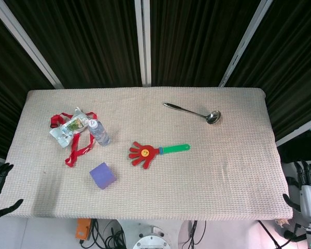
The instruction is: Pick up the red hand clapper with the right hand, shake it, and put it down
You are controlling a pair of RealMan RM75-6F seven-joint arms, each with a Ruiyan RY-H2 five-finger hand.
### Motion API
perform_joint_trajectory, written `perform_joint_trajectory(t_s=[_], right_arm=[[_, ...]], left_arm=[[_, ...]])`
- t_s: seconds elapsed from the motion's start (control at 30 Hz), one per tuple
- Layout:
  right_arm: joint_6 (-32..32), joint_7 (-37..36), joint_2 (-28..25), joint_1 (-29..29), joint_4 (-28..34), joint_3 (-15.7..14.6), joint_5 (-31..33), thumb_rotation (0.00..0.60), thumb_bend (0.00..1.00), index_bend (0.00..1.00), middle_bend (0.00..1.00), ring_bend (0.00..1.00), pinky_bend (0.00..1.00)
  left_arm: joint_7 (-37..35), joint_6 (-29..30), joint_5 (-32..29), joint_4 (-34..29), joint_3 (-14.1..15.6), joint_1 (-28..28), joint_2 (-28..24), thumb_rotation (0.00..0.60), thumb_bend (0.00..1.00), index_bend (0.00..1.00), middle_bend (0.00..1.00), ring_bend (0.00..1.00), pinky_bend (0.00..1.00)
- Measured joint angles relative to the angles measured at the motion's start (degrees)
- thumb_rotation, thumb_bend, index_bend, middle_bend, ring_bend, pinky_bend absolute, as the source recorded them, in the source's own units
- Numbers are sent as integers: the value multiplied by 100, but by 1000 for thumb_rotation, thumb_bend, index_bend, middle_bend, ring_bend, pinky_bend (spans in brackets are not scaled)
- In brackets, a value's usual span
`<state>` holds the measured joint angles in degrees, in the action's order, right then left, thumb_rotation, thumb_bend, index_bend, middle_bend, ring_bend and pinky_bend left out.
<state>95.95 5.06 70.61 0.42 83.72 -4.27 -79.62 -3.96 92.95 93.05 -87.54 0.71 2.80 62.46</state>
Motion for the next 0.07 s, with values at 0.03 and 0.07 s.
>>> perform_joint_trajectory(t_s=[0.03, 0.07], right_arm=[[-6, -8, 2, -9, -15, 14, -49, 600, 86, 0, 0, 0, 0], [-13, -4, 8, -12, -25, 27, -84, 600, 87, 0, 0, 0, 0]], left_arm=[[80, -47, -17, 7, -20, -35, 12, 600, 123, 88, 56, 0, 0], [170, -115, -58, 12, -54, -82, 29, 600, 123, 88, 52, 0, 0]])
